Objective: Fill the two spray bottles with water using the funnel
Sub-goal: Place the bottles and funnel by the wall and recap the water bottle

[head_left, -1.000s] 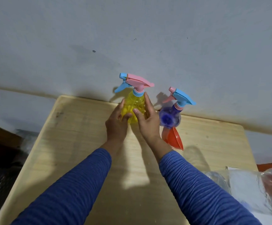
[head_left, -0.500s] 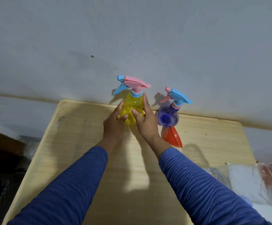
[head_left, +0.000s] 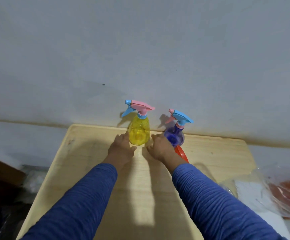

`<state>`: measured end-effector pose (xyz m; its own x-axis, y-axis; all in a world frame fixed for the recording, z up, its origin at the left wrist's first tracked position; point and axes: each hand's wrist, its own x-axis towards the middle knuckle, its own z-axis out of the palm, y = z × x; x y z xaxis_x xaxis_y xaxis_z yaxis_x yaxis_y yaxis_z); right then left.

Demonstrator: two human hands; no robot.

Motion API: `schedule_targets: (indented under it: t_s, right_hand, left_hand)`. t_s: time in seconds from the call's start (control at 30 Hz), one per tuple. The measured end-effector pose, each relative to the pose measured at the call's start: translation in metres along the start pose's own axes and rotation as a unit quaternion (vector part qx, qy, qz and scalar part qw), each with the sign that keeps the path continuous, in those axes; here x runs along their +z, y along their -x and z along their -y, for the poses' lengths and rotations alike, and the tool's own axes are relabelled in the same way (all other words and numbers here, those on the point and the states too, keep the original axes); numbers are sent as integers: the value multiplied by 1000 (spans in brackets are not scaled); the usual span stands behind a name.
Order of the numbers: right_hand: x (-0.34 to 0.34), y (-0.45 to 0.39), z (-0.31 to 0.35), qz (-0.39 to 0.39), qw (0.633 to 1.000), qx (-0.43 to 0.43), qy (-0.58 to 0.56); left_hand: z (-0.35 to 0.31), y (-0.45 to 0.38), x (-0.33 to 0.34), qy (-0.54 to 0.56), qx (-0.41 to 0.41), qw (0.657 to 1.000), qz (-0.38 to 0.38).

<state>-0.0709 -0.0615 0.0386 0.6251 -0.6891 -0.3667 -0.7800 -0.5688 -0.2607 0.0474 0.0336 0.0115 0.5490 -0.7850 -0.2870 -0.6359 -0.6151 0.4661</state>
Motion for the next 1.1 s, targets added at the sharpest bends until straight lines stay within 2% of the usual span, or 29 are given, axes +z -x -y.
schedule_targets:
  t_s: [0.2,0.43,0.57,0.77,0.97,1.1]
  right_hand:
    - [-8,7,-6,6,999,9,42]
    - [-24,33,-4,-65,995,41,61]
    - [-43,68,7,-128,989,50,47]
    - [-62,149,36,-213,972,102,16]
    - [-47,233,47,-245,955,164,29]
    - [-34,282,35,-242,949,197,34]
  left_hand:
    - [-7,11,-13,-77,-4,997,18]
    - [-22,32,-39,-140,40,989,-10]
    - [-38,55,-70,-186,90,978,-40]
    - [-46,119,-102,-189,175,964,-71]
    - [-57,182,-91,-183,280,940,-70]
    - [-71,211,-66,-189,320,927,-51]
